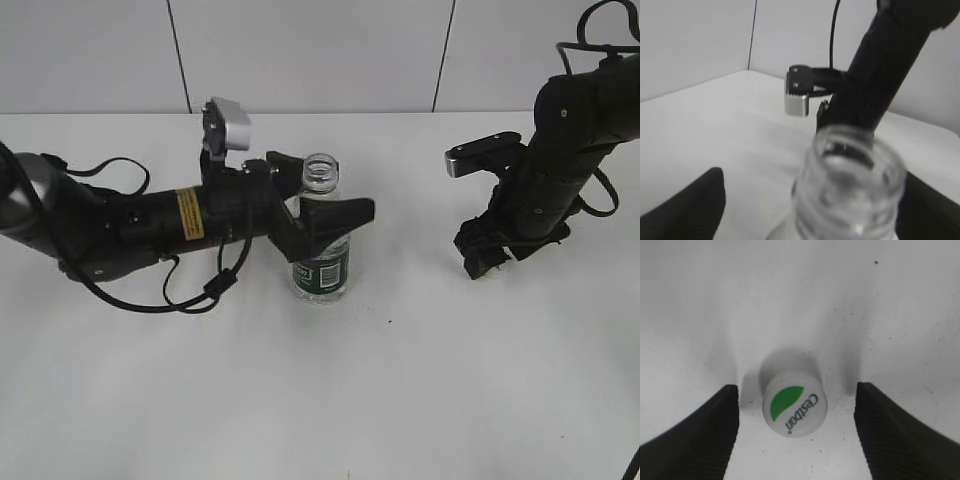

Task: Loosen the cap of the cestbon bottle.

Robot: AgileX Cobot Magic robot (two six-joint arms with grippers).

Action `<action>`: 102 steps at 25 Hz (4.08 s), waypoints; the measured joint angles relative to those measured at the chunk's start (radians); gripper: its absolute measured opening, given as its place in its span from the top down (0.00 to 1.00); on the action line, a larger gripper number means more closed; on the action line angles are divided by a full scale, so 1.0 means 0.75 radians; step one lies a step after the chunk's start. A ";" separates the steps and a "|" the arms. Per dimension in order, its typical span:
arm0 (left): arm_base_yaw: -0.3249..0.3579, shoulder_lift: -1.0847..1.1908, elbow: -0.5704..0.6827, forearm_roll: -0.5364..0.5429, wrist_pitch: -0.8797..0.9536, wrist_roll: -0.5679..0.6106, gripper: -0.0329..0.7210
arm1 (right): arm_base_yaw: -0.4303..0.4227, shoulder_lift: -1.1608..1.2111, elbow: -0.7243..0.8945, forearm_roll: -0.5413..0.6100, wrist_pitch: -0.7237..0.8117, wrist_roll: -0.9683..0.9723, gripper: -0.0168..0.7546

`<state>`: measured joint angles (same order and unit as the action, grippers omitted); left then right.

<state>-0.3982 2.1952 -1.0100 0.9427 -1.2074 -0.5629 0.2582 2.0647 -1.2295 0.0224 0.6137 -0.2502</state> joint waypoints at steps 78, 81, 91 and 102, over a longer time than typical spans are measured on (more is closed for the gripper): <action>0.531 -0.835 -0.049 0.987 1.115 -1.541 0.20 | -0.262 -0.381 0.001 -0.105 0.355 0.266 0.21; 0.531 -0.835 -0.049 0.987 1.114 -1.541 0.20 | -0.262 -0.381 0.001 -0.105 0.355 0.266 0.21; 0.531 -0.835 -0.049 0.987 1.114 -1.541 0.20 | -0.262 -0.381 0.001 -0.105 0.352 0.266 0.21; 0.531 -0.835 -0.049 0.983 1.114 -1.541 0.21 | -0.262 -0.381 0.001 -0.105 0.352 0.266 0.21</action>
<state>0.0000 1.5692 -1.0469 1.6801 -0.3718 -1.7184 0.0615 1.7788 -1.2287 -0.0564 0.8780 -0.0511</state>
